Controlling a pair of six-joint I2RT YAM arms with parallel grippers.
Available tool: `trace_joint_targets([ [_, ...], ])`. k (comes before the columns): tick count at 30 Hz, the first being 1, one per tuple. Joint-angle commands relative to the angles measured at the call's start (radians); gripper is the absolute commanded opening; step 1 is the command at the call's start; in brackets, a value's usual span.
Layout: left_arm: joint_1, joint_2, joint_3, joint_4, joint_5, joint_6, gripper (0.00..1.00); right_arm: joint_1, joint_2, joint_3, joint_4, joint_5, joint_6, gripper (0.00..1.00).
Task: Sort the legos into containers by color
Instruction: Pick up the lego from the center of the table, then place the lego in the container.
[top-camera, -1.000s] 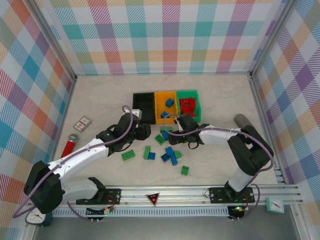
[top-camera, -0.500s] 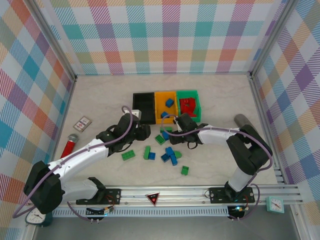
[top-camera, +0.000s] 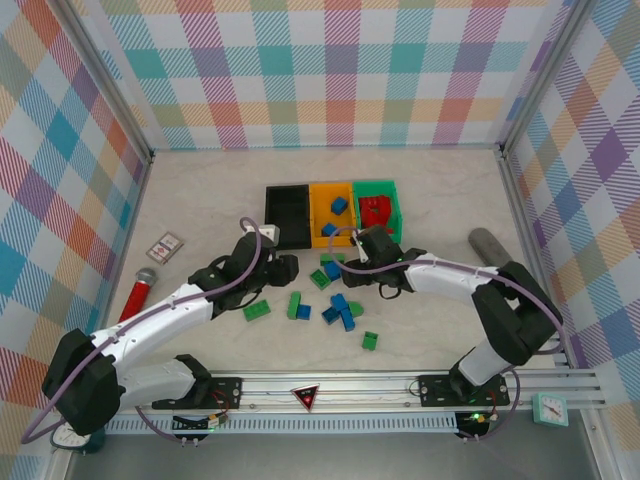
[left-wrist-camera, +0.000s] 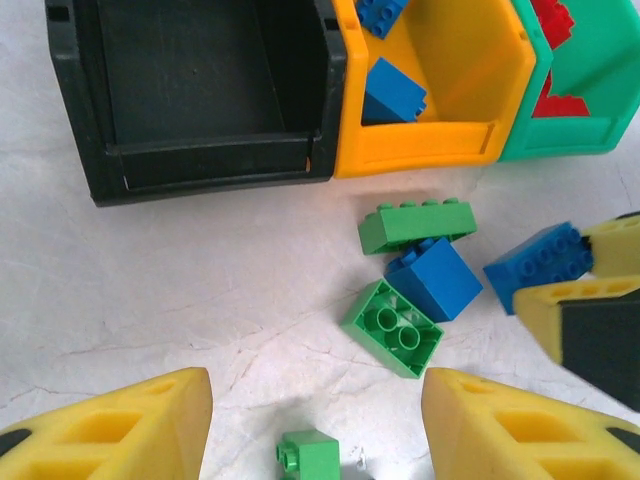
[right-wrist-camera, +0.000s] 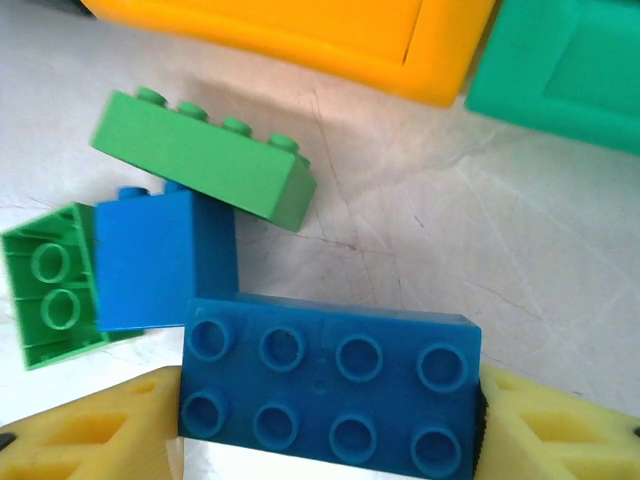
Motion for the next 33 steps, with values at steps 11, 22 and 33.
trace_joint_targets([
  [11, -0.045, -0.048, -0.091, 0.023, 0.049, -0.055, 0.58, -0.048, 0.185, 0.407, -0.107, -0.006, -0.025, 0.64],
  [22, -0.079, -0.137, -0.121, -0.026, 0.002, -0.086, 0.58, -0.097, 0.494, 0.838, -0.244, 0.008, -0.053, 0.67],
  [33, -0.080, -0.187, -0.135, -0.080, -0.004, -0.092, 0.59, -0.099, 0.582, 0.946, -0.283, -0.023, -0.052, 0.77],
])
